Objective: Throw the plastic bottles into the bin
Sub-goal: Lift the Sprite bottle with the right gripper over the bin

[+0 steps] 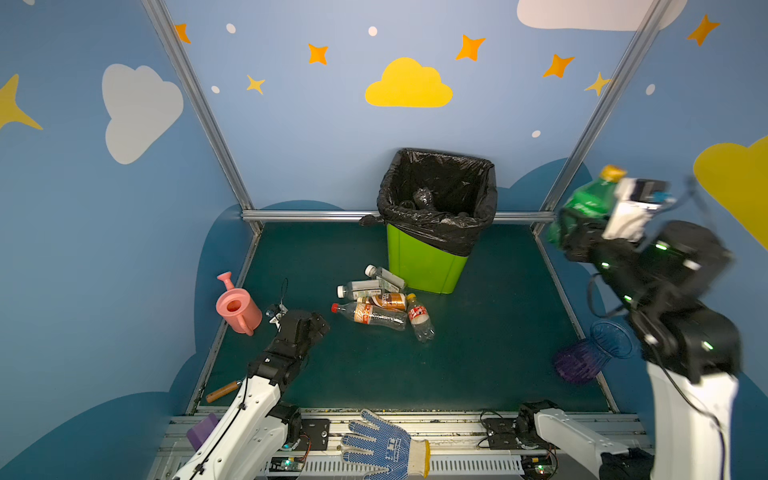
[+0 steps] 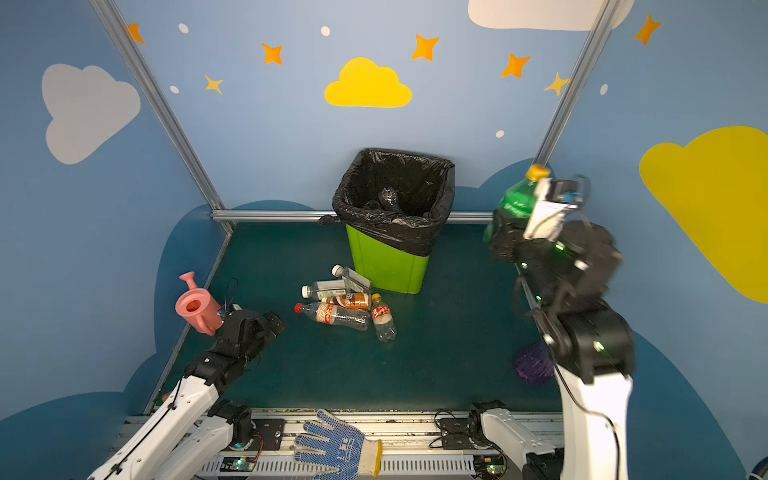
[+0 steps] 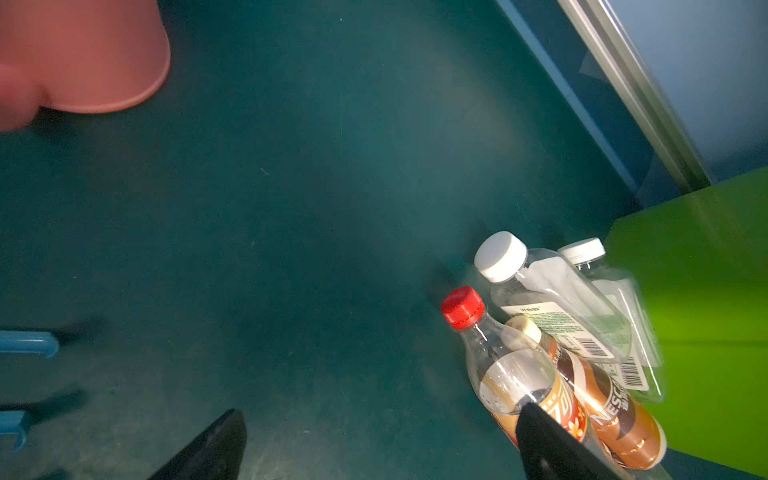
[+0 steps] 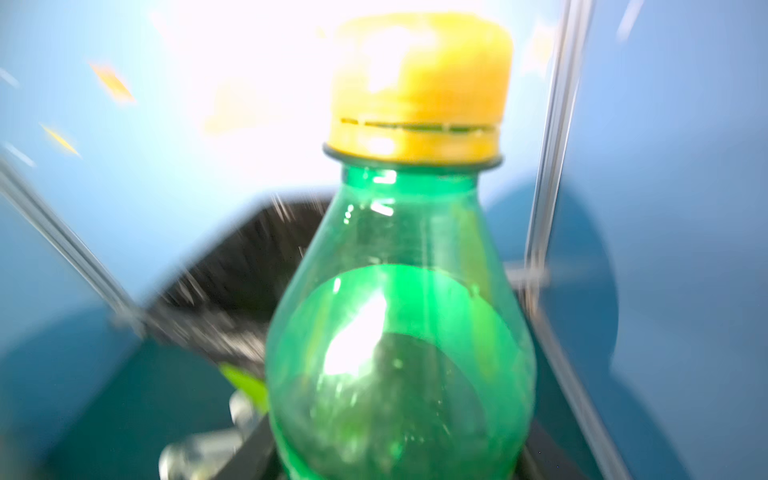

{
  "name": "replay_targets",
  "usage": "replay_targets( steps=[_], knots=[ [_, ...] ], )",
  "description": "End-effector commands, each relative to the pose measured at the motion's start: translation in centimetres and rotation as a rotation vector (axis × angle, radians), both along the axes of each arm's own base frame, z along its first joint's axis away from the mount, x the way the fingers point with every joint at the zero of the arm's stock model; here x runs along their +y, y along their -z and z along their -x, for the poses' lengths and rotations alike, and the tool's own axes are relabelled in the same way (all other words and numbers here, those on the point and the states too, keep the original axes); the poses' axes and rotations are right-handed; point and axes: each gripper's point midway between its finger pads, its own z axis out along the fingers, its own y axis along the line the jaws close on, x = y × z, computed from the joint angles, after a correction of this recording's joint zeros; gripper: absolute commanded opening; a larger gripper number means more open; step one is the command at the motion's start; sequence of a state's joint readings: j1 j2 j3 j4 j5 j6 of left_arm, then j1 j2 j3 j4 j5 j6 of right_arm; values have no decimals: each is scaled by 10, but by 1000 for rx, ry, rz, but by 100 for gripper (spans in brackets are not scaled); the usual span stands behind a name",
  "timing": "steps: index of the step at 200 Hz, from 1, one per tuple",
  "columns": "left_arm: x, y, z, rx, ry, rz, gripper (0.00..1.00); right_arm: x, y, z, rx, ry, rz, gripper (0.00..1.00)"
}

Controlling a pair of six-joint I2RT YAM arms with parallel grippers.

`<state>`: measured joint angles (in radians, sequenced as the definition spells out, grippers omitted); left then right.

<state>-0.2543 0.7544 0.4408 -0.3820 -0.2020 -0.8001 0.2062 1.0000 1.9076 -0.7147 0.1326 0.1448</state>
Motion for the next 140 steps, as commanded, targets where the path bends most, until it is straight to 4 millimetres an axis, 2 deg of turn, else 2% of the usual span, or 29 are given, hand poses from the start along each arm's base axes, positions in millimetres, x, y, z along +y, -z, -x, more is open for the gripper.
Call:
replay_targets(
  steps=[1,14,20,32,45,50,54,55,60,72,81,91,97,109,125,140],
  knots=[
    [-1,-6,-4,-18,6,3,100,3,-37,6,-129,-22,8,53],
    [-2,-6,-4,-24,9,9,100,15,-47,-5,-161,-78,-18,53],
    [-2,-6,-4,-27,10,13,100,23,-45,-18,-148,-111,-32,53],
    [-4,-7,-4,-31,15,24,100,46,-27,-58,-68,-199,-58,54],
    [-5,-7,-3,-31,16,34,100,84,14,-118,102,-348,-91,57],
    [-6,-7,-3,-30,16,39,100,101,38,-144,194,-399,-92,58],
    [-6,-6,-3,-30,17,42,100,115,52,-157,248,-441,-82,59],
    [-6,-6,-3,-31,17,43,100,119,61,-164,277,-449,-80,59],
    [-7,-7,-3,-32,17,49,100,136,83,-183,353,-486,-49,62],
    [-8,-7,-3,-34,20,57,100,160,129,-211,516,-499,44,72],
    [-9,-10,-3,-36,25,59,100,165,138,-219,567,-491,67,82],
    [-7,-12,-1,-31,26,50,100,156,128,-222,558,-444,46,91],
    [-7,-14,0,-29,27,44,100,147,105,-217,493,-407,36,97],
    [-5,-19,2,-32,29,32,100,134,58,-201,347,-362,25,98],
    [-4,-28,1,-56,33,21,100,119,-1,-163,148,-345,4,98],
    [-3,-32,0,-69,29,19,100,102,-27,-128,11,-336,-45,98]
  ],
)
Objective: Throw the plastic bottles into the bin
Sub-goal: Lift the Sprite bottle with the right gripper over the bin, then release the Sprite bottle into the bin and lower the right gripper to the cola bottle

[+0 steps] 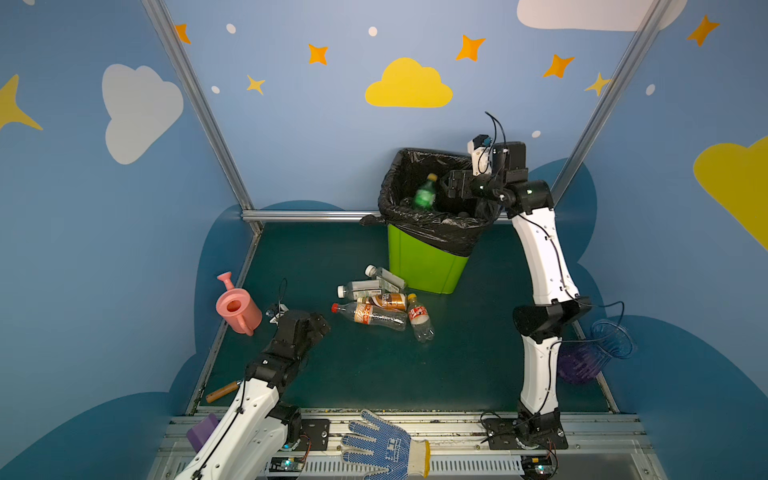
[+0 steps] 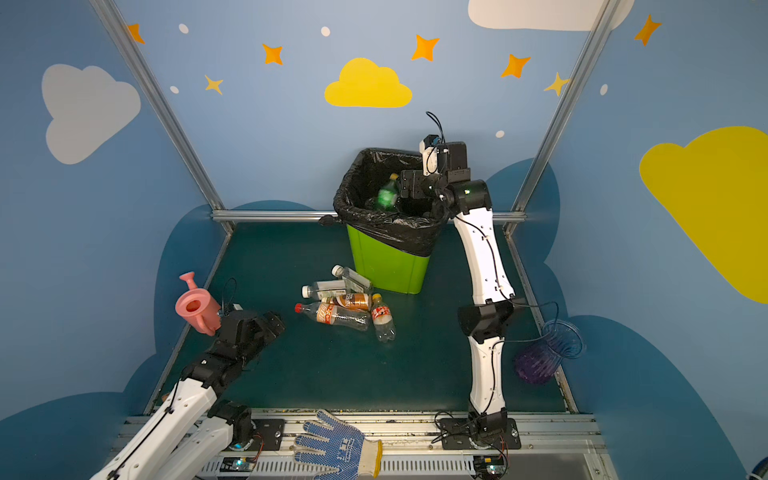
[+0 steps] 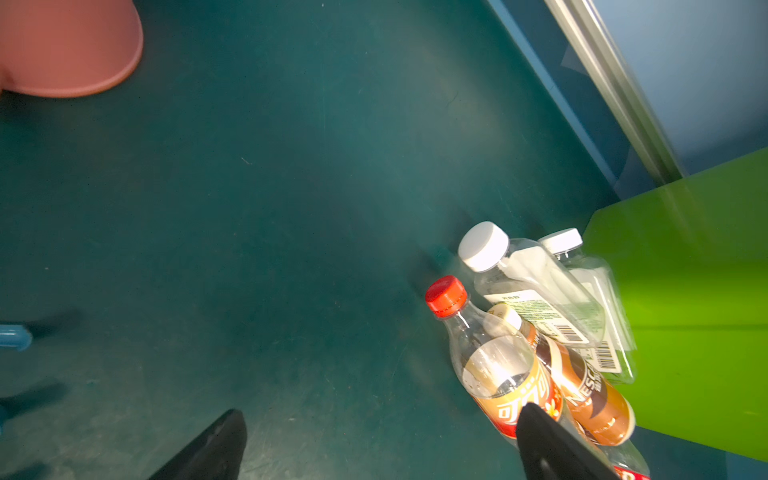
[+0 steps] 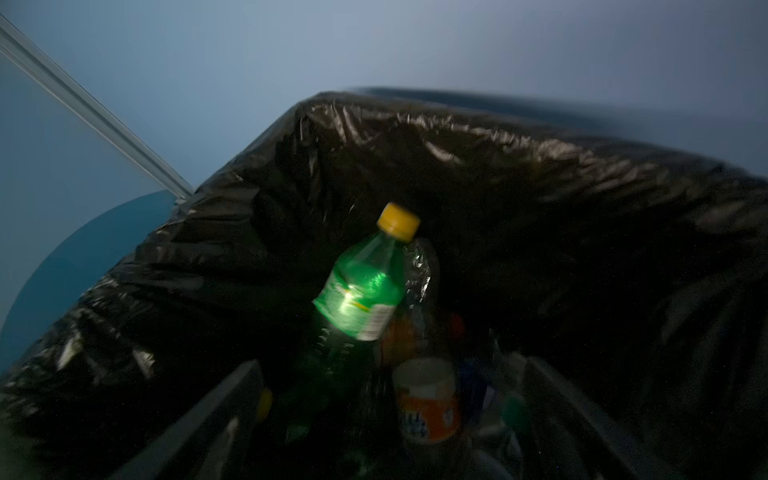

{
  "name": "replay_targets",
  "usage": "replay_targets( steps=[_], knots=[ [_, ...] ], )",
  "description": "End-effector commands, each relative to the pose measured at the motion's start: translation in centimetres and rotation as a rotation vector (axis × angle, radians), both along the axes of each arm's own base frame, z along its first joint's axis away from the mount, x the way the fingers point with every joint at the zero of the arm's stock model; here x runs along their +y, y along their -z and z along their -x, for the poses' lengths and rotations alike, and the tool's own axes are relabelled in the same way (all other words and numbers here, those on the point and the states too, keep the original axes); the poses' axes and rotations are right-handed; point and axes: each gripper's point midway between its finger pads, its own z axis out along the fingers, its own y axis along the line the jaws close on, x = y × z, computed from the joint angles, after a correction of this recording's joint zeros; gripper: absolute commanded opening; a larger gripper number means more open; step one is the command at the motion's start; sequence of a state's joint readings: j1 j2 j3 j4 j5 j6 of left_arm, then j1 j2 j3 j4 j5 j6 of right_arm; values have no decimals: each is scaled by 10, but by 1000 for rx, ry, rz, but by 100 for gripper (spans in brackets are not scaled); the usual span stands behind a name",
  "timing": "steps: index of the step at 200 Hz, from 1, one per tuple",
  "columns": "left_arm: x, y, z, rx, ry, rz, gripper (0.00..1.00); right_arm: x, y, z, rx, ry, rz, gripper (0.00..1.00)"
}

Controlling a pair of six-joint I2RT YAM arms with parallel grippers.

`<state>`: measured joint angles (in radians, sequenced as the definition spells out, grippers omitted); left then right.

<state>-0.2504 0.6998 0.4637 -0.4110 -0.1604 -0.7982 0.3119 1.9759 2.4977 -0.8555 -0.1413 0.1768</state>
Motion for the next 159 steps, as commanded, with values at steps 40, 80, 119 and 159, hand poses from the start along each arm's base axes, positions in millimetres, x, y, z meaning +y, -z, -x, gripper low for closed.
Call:
replay_targets(
  steps=[40,80,119,159],
  knots=[
    [-3,-17,-3,-18,23,-21,100,-89,-157,181,-464,112,-178,98],
    [-8,-15,-3,-19,34,-10,100,-103,-72,193,-301,166,-143,98],
    [-12,-13,-4,22,59,-61,100,-98,71,208,4,196,-204,93],
    [-27,-5,-12,47,92,-47,100,-53,207,224,311,137,-252,88]
  ],
)
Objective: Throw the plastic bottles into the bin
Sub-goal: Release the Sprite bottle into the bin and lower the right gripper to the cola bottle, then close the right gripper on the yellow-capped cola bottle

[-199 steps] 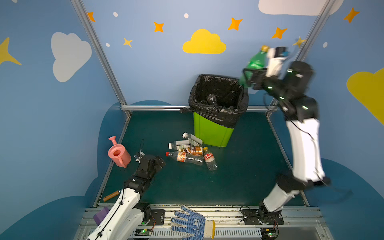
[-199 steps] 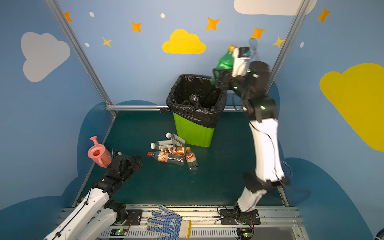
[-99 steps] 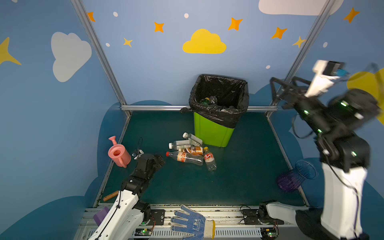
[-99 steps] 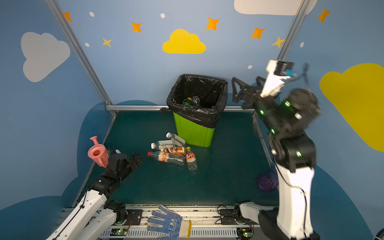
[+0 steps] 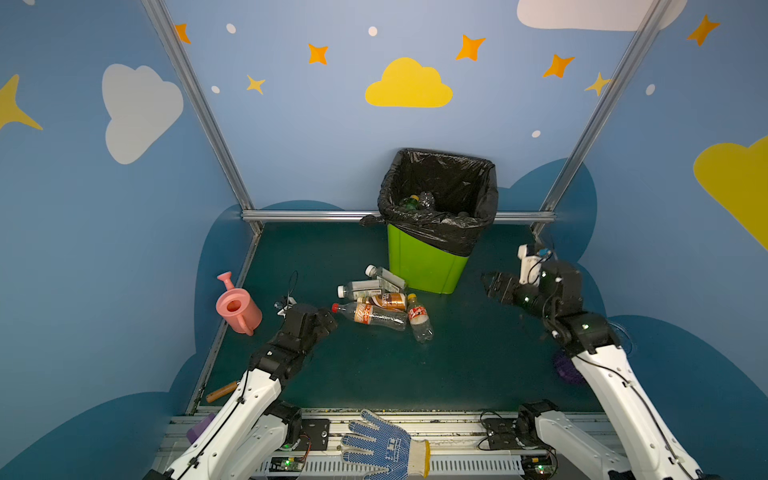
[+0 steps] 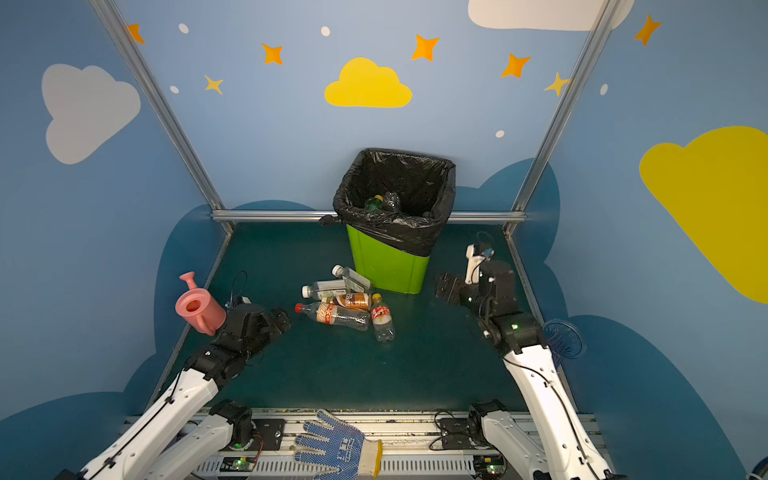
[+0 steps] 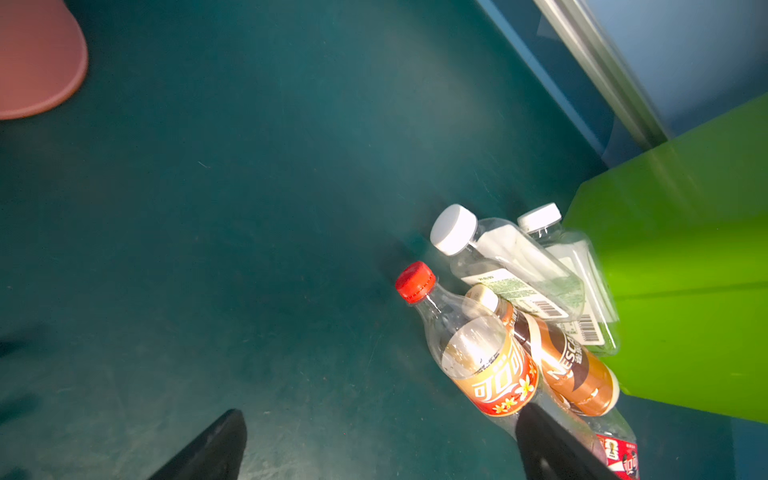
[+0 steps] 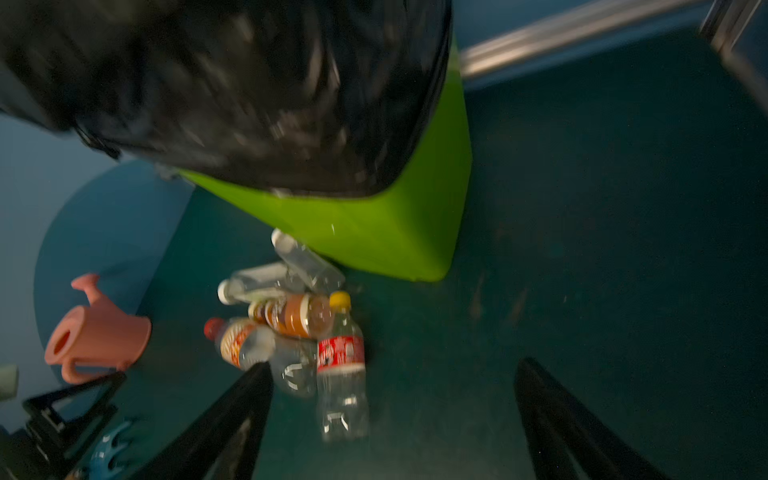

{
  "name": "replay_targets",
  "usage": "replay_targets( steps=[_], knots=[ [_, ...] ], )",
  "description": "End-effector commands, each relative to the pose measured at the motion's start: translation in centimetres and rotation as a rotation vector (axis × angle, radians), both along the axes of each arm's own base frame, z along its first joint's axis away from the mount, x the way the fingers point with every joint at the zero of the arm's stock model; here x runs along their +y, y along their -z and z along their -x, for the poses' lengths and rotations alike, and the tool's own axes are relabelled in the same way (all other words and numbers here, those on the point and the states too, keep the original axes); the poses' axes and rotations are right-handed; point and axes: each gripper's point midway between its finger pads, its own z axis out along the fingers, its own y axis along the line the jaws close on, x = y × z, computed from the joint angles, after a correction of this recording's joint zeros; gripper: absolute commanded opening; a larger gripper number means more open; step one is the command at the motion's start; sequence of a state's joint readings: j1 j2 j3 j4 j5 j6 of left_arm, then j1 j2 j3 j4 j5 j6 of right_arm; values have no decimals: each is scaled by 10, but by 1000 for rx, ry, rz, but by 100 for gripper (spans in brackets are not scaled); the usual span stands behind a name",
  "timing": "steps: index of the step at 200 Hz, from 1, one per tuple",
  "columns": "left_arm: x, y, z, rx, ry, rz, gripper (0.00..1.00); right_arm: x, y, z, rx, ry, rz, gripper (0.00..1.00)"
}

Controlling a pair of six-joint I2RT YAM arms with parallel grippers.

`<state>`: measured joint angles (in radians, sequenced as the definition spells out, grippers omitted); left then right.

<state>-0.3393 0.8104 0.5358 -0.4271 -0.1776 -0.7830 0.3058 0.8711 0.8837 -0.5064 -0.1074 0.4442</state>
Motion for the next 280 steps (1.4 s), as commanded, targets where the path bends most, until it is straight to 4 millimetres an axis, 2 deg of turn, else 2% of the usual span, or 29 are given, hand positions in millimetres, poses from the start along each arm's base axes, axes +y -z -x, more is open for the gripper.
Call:
replay_targets(
  steps=[1,27,46,64,115,160,201,221,270,280],
  knots=[
    [-5,-3,-5,-4,4,-6,100,27,24,8,51,-17,-114,88],
    [-13,2,-8,7,24,-7,100,59,82,15,194,-96,-80,88],
    [-16,6,-8,22,31,-13,100,78,107,15,276,-151,-36,87],
    [-17,5,-8,22,39,-16,100,94,121,11,329,-198,-23,88],
    [-14,10,-2,28,49,-34,100,130,148,-4,429,-270,-15,80],
    [-10,15,4,22,37,-36,100,151,166,-9,488,-303,1,77],
    [-5,16,8,23,31,-49,100,161,184,-13,544,-325,36,76],
    [-4,16,9,22,28,-53,100,163,191,-14,569,-331,59,73],
    [1,16,12,13,12,-60,100,166,208,-5,637,-364,91,68],
    [2,16,13,11,10,-61,100,166,209,-5,640,-365,90,65]
  ],
)
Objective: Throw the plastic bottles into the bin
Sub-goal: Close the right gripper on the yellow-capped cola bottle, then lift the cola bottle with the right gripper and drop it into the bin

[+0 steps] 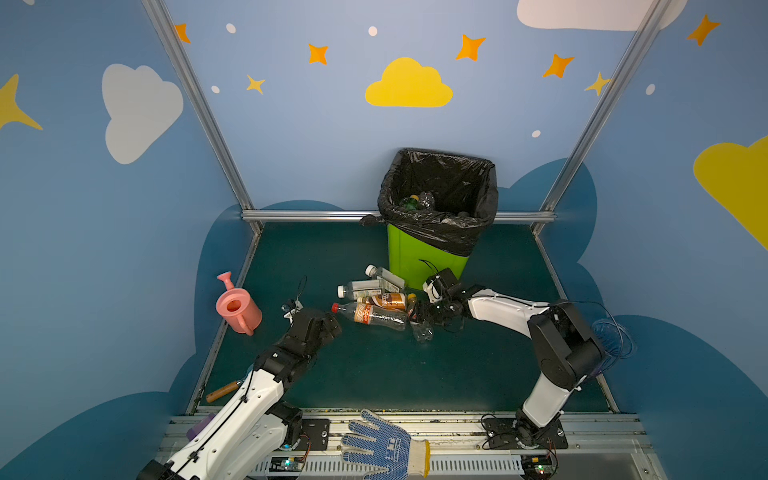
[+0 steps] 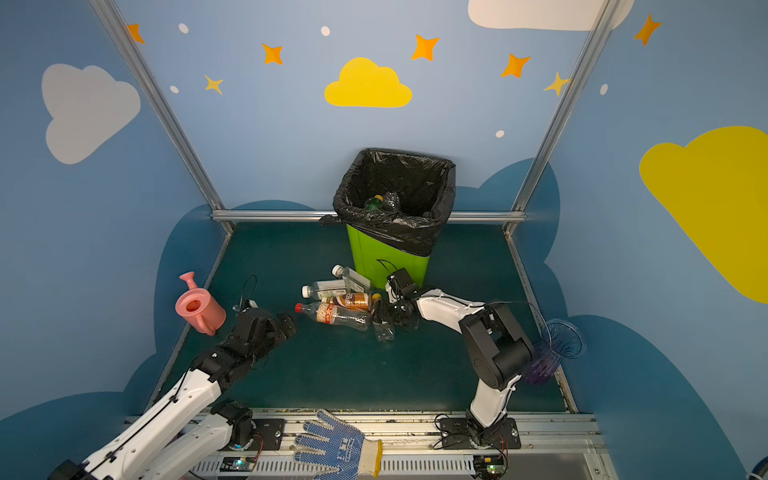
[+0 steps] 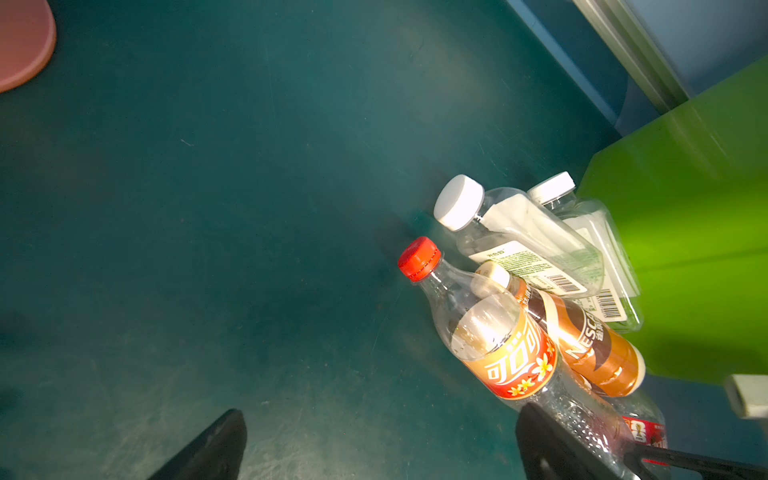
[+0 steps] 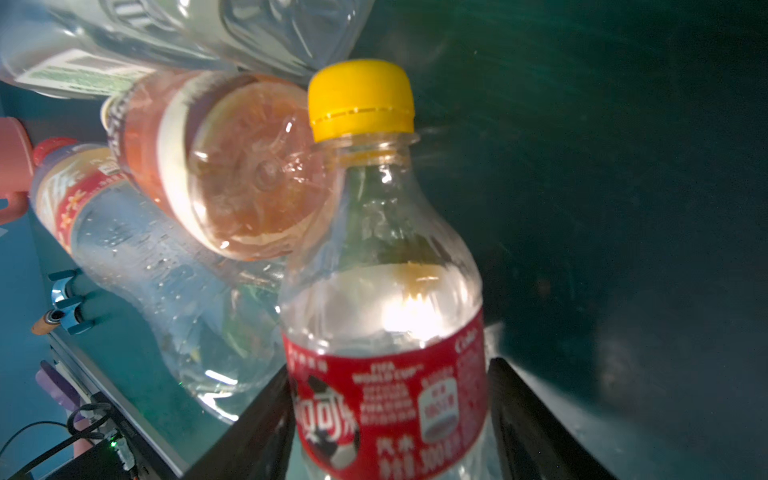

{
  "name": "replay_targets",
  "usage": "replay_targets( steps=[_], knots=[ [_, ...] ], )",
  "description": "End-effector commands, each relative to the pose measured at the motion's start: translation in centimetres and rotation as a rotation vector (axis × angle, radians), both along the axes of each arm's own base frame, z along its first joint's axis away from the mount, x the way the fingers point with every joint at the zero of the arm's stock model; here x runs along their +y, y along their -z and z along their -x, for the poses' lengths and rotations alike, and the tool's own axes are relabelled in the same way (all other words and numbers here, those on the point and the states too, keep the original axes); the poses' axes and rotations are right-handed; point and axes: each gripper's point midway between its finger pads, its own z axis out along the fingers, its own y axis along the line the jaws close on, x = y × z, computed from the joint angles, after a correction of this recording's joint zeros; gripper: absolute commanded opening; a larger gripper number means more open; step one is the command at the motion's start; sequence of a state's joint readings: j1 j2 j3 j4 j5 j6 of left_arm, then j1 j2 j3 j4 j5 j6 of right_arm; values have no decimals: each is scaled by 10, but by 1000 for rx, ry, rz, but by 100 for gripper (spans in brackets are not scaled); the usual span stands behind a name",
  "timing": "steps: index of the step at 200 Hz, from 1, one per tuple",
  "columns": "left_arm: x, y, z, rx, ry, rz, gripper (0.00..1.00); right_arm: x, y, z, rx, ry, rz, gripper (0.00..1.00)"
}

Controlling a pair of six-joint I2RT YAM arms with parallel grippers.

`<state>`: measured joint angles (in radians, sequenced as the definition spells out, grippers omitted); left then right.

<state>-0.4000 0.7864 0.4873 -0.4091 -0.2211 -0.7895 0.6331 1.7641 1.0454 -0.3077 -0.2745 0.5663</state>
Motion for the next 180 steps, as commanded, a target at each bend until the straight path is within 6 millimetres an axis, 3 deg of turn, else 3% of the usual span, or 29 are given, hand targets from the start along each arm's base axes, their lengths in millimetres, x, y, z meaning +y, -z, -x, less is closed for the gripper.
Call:
replay_targets(
  steps=[1,31,63,80,99,116,128,141,163,180],
  knots=[
    [8,6,5,15,-15,-35,100,0,7,10,43,-30,20,65],
    [9,4,5,9,-18,-33,100,-1,-2,11,16,-30,7,54],
    [10,5,5,15,-22,-34,100,-5,-34,8,-63,-31,-19,45],
    [10,7,6,20,-26,-33,100,-9,-66,6,-140,-35,-55,45],
    [11,8,5,17,-32,-30,100,-19,-116,7,-275,-36,-97,45],
    [13,9,4,14,-43,-28,100,-33,-175,12,-423,-34,-127,44],
    [13,9,3,10,-47,-29,100,-47,-231,20,-570,-33,-155,42],
    [16,6,1,5,-54,-38,100,-65,-309,33,-772,-31,-191,40],
    [20,-1,-4,-15,-67,-48,100,-107,-455,77,-1159,-13,-272,40],
    [20,-7,-11,-28,-69,-40,100,-139,-539,110,-1413,8,-282,43]
  ],
)
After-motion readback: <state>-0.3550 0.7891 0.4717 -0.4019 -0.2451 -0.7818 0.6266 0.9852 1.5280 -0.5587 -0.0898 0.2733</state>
